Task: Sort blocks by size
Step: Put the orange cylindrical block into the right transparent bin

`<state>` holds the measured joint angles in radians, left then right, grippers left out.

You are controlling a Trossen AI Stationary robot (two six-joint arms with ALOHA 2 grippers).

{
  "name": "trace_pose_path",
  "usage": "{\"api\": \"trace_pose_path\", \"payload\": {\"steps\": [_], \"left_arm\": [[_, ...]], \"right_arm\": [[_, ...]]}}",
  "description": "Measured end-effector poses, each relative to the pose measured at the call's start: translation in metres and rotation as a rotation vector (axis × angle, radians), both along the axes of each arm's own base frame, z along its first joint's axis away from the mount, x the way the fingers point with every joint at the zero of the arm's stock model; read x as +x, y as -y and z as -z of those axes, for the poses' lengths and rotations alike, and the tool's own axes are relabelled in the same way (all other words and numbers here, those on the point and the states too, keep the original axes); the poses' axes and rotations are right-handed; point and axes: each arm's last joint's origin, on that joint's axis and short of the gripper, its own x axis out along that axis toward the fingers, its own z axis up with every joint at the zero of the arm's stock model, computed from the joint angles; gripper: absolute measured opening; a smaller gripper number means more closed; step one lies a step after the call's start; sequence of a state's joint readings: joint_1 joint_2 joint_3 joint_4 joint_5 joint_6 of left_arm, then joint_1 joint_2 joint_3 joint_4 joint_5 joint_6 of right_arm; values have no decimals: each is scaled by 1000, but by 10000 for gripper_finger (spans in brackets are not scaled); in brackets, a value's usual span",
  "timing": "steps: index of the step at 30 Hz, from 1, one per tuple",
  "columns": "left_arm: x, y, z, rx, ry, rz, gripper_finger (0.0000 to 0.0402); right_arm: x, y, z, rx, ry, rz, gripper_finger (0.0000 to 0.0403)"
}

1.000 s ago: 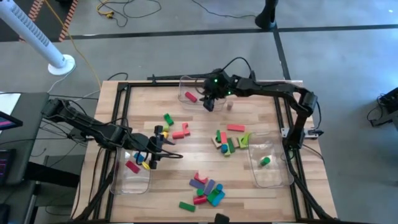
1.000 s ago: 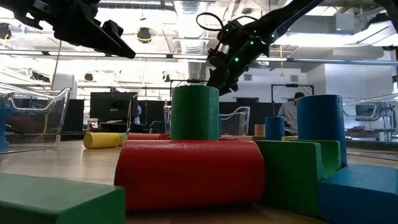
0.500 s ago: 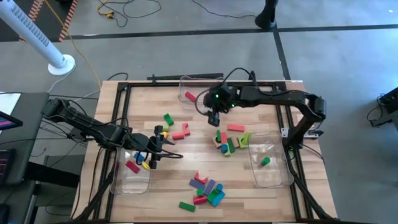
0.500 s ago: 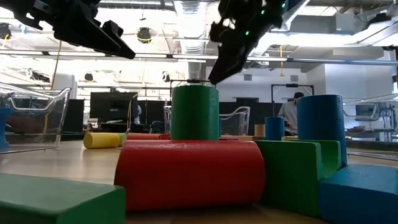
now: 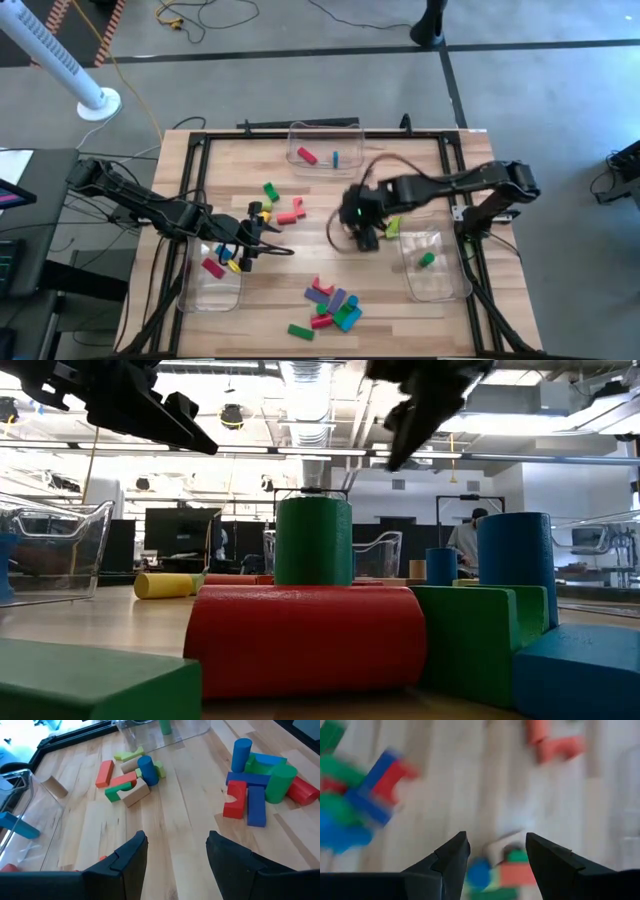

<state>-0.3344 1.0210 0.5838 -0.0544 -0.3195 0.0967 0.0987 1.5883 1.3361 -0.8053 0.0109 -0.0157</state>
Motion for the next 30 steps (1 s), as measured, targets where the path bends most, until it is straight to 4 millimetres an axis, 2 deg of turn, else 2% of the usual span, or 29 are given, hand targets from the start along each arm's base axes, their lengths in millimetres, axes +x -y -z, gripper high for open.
{"api": "trace_pose_path", "payload": {"steps": [4, 8, 13, 17, 20, 26, 30], "left_arm": [[0, 0, 0, 17, 0, 8, 193], [0, -1, 0, 30, 1, 8, 193], [2, -7, 0, 31, 0, -19, 193], [6, -13, 4, 27, -17, -57, 193], [15, -20, 14, 37, -66, -102, 193], [33, -42, 43, 67, -196, -209, 193], [42, -59, 56, 72, -259, -279, 193]], "right_arm": [[-13, -37, 4, -1, -80, -35, 226], [-23, -70, 4, -10, -80, -66, 226], [-34, -99, 4, -21, -65, -75, 226], [-40, -112, 4, -56, -41, -57, 226], [-43, -117, 3, -77, -23, -45, 226], [-43, -118, 3, -95, -8, -32, 226], [-42, -117, 3, -94, -6, -24, 226]]}}
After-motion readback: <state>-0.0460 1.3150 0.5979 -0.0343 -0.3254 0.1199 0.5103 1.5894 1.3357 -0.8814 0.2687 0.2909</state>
